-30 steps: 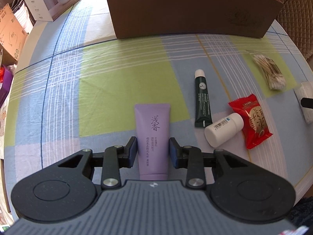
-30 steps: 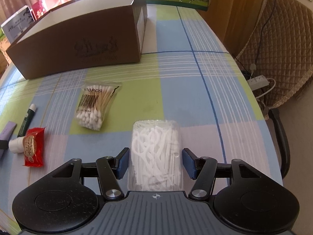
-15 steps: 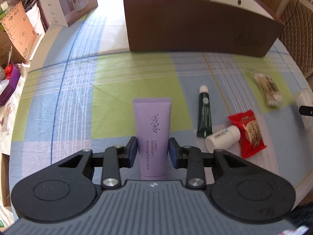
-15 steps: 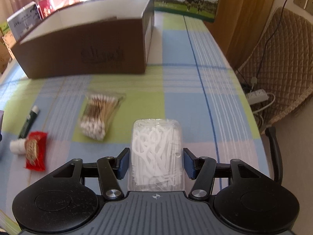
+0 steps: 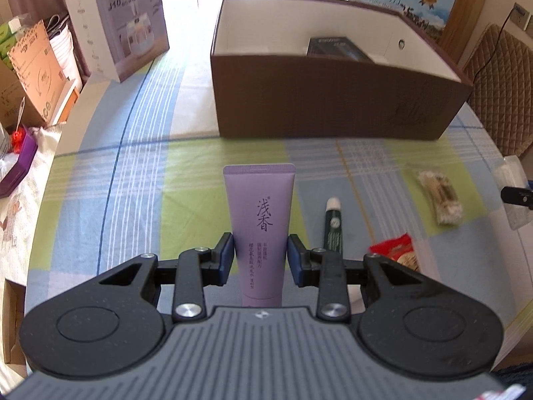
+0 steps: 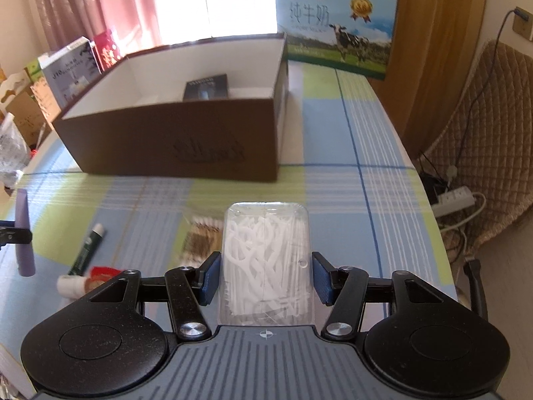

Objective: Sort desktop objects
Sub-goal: 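Lift and carry the purple tube and floss case over the brown box with both tools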

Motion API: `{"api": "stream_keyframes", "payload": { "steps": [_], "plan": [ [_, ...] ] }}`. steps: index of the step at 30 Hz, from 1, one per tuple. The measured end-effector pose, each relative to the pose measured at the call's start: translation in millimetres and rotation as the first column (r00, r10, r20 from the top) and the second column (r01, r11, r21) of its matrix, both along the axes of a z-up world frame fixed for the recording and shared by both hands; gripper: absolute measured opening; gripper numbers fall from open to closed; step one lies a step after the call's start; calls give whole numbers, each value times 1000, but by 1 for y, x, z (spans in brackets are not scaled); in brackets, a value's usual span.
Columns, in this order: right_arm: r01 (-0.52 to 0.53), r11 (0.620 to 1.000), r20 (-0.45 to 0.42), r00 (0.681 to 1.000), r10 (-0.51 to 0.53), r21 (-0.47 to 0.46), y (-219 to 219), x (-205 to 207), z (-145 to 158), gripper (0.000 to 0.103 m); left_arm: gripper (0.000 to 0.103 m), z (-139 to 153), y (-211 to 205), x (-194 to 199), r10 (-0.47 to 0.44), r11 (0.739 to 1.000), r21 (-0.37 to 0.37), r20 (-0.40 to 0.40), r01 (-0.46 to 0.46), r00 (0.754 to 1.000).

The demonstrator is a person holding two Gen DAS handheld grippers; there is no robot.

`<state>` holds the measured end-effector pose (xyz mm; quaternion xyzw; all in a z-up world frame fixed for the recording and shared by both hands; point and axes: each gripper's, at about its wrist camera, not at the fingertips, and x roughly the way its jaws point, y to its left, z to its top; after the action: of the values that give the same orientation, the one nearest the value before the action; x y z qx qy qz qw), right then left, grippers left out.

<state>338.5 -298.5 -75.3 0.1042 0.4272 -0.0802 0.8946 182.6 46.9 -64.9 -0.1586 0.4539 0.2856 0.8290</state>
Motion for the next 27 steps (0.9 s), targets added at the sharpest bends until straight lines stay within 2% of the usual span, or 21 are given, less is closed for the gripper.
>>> {"api": "stream_keyframes", "payload": {
  "steps": [9,15,20,27],
  "plan": [
    [-49,999,44,998,48,11,6,12,15,53,29,22,1,14,-33,999,19,53,32,998],
    [-91,995,104,991,86,37,10,23,29,53,29,40,1,24,-64,998,21,103,62,993],
    [-133,990,155,980,124,49,15,41,44,53,29,56,4,40,-98,995,37,146,94,984],
    [-188,982,221,958,181,12,25,82,68,53,29,77,17,72,-134,990,58,206,125,969]
  ]
}}
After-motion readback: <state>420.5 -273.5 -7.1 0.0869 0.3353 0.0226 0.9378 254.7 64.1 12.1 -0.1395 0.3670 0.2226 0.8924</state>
